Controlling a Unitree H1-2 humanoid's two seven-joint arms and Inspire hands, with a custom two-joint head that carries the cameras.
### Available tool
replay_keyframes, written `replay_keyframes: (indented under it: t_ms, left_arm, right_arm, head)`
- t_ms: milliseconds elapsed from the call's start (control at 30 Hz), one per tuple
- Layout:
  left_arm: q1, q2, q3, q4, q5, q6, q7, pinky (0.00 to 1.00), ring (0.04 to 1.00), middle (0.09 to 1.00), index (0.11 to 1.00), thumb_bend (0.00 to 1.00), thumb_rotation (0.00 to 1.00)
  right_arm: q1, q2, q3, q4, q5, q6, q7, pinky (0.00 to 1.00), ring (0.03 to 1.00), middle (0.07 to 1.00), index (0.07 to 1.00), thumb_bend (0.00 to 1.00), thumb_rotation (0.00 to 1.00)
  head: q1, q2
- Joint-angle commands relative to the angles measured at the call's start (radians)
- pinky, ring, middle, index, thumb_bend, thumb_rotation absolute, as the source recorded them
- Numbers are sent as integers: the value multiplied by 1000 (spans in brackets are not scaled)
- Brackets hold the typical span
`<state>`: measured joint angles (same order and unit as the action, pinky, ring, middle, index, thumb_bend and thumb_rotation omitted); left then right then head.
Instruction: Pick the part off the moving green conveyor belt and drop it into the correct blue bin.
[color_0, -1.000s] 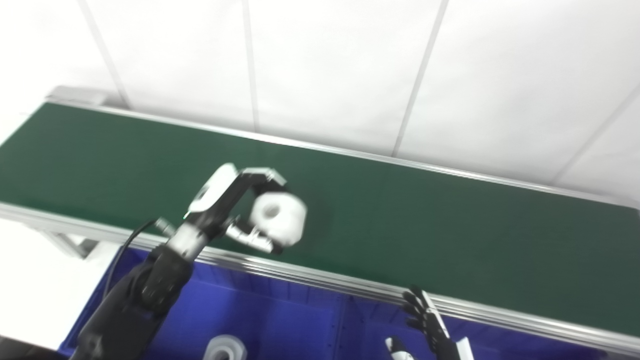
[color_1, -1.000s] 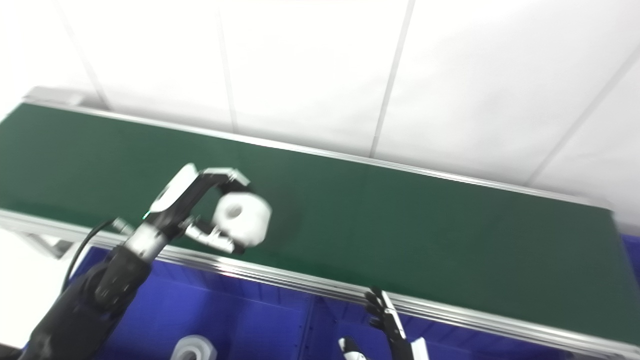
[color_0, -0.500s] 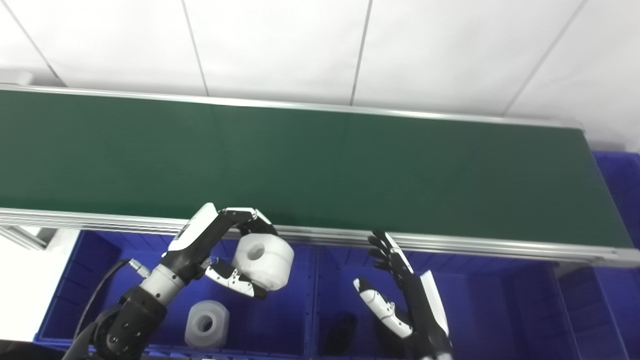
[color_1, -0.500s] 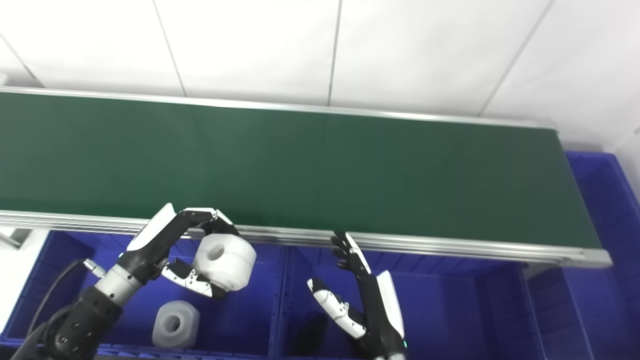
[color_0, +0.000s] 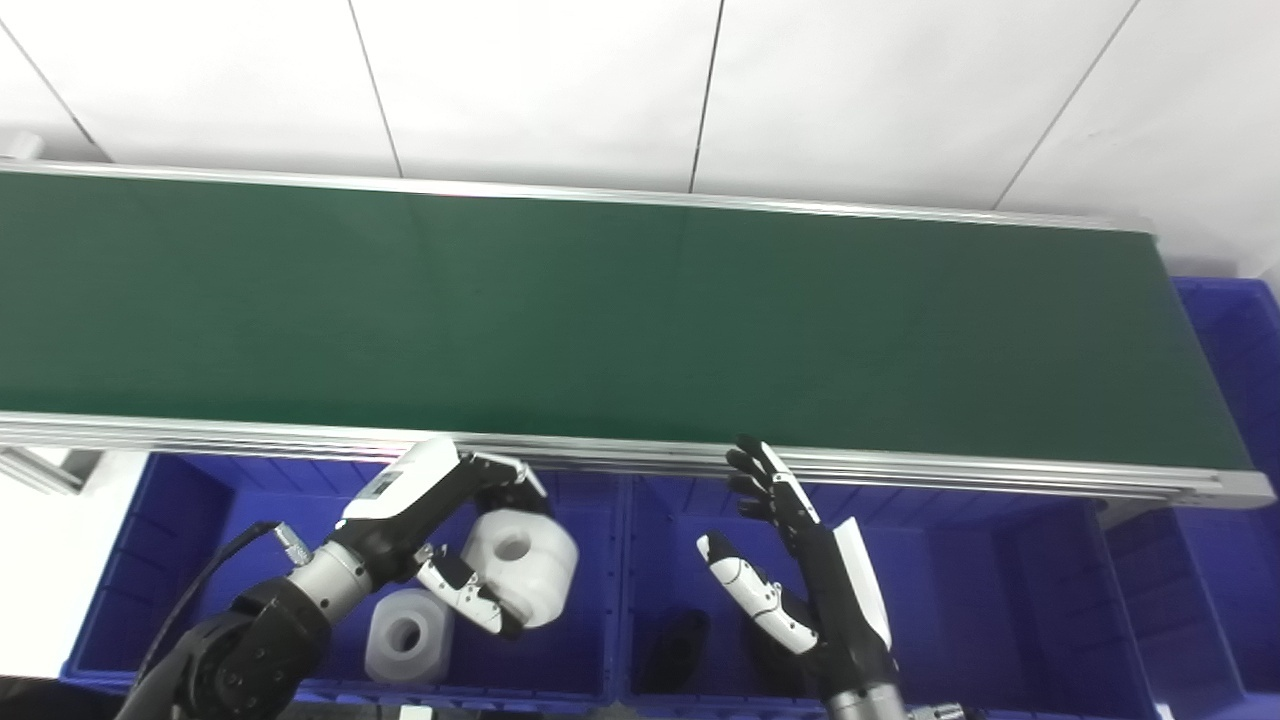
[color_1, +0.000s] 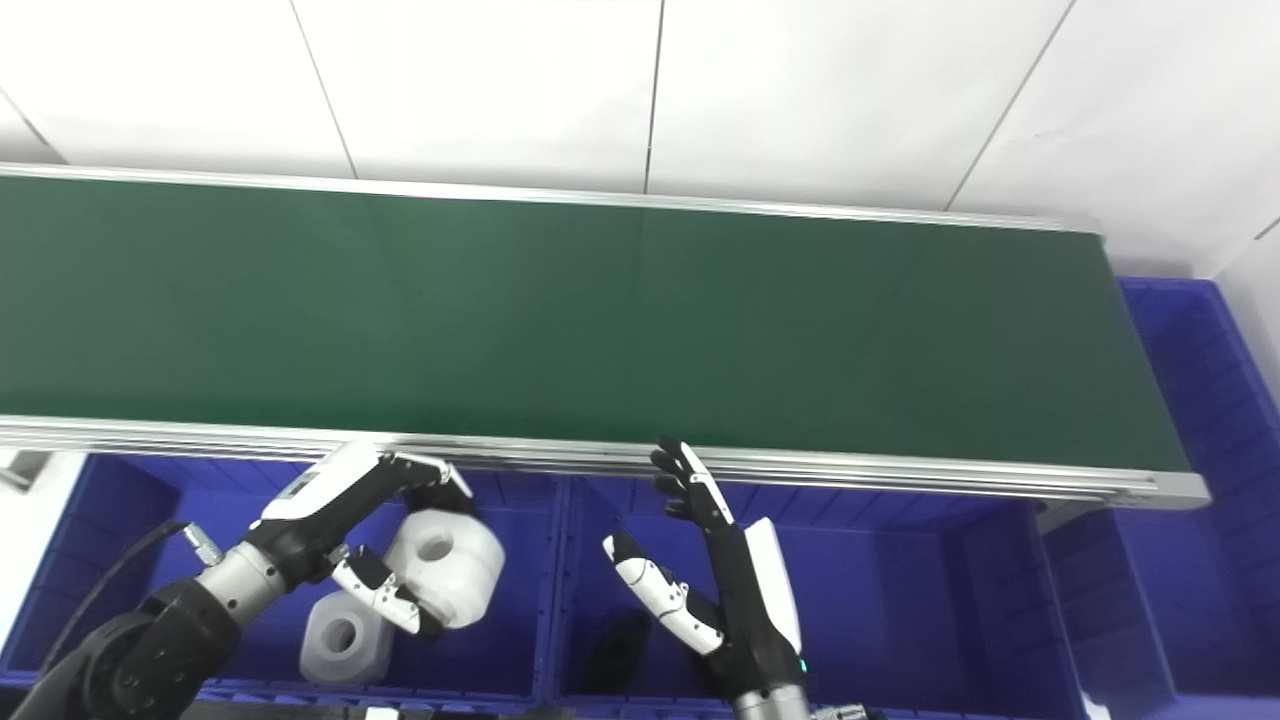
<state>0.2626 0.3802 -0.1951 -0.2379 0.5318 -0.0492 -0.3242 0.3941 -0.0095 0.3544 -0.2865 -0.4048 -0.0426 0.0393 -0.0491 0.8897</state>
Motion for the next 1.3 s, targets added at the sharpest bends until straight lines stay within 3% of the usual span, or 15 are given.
replay_keyframes:
  t_ms: [0, 33, 100, 133, 233, 300, 500, 600, 700, 833, 1000, 1267]
  left_arm:
    - [-8, 17, -9, -52, 44, 85, -38, 544, 580, 496, 507, 511, 0]
    - [-10, 20, -16, -65, 64, 133, -69, 575, 652, 651, 668, 562, 0]
    - [-16, 28, -31, -87, 100, 209, -126, 640, 739, 776, 802, 585, 16]
    - [-21, 35, -41, -95, 120, 231, -147, 669, 784, 844, 858, 612, 69]
    - [-22, 45, -53, -98, 136, 216, -134, 776, 904, 947, 925, 698, 163]
    - [-13, 43, -39, -95, 94, 169, -100, 820, 946, 982, 949, 740, 226]
    - [32, -20, 28, -71, -163, 44, -23, 897, 997, 1000, 995, 776, 435]
    - [60, -64, 48, -55, -293, -23, 1, 925, 1000, 1000, 1000, 778, 478]
    - [91, -112, 66, -69, -402, -45, 15, 932, 999, 1000, 997, 803, 500]
    - [122, -155, 73, -71, -486, -103, 23, 905, 987, 1000, 1000, 804, 580]
    - [146, -189, 71, -35, -550, -203, 36, 921, 966, 1000, 993, 787, 558]
    - [155, -204, 76, 3, -574, -252, 41, 928, 979, 1000, 992, 753, 514]
  right_arm:
    - [3, 6, 5, -43, 0, 8, 4, 789, 842, 885, 928, 637, 726]
    - [3, 5, 5, -43, 0, 7, 5, 789, 843, 886, 928, 636, 726]
    - [3, 4, 5, -41, 3, 5, 6, 790, 846, 887, 929, 635, 724]
    - [3, 4, 5, -40, 4, 5, 7, 791, 847, 888, 929, 635, 721]
    - [4, 5, 4, -37, 0, 3, 6, 789, 844, 887, 927, 641, 720]
    - [6, 6, 4, -36, -4, 2, 5, 788, 842, 886, 926, 645, 721]
    - [13, 1, 5, -39, -15, 14, 11, 798, 852, 893, 931, 651, 730]
    - [17, 0, 5, -38, -16, 12, 12, 798, 854, 895, 931, 645, 718]
    - [22, -1, 5, -42, -21, 19, 15, 804, 860, 899, 934, 641, 714]
    - [27, -3, 4, -43, -21, 23, 19, 806, 863, 900, 934, 636, 707]
    - [30, -11, 2, -38, -18, 20, 24, 815, 870, 906, 941, 630, 703]
    - [35, -7, -2, -33, -1, 22, 19, 824, 874, 908, 939, 635, 689]
  head:
    - [5, -4]
    - [7, -6]
    - [8, -8]
    - [8, -11]
    - [10, -15]
    - [9, -17]
    - [8, -28]
    - [1, -37]
    - [-4, -40]
    - [-4, -47]
    - [-4, -49]
    - [-7, -55]
